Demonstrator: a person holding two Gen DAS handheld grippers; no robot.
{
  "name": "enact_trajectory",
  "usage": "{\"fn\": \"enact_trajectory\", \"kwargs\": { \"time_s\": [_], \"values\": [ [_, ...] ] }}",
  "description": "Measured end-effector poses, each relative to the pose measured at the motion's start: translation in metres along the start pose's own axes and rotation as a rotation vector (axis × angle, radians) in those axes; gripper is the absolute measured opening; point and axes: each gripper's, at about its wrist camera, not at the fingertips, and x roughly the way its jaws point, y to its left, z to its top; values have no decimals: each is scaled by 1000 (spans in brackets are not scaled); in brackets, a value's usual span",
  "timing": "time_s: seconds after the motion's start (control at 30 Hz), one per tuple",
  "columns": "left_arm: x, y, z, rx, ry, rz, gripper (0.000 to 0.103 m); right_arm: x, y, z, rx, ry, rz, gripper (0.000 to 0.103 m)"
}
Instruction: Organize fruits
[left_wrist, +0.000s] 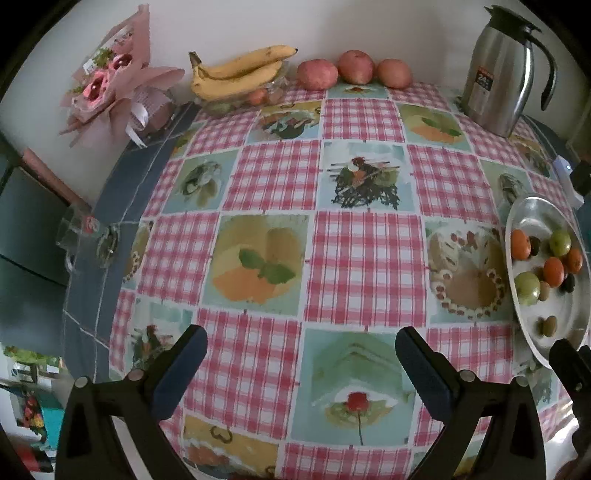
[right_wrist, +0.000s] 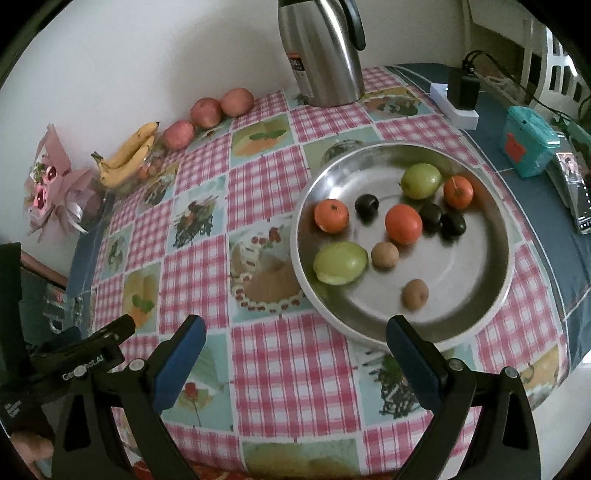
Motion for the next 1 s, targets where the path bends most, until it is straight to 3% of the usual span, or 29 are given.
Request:
{"fn": "enact_trajectory", "kwargs": {
  "time_s": [0.27, 0.53, 1.0],
  "values": [
    [-1, 0, -22, -26, -27, -14, 103, 6, -12, -11, 45, 25, -9, 98],
    [-3, 4, -23, -53, -64, -23, 103, 5, -16, -11, 67, 12, 1, 98],
    [19, 17, -22, -126, 6, -97, 103, 20, 0, -3, -26, -23, -84, 98]
  ]
}}
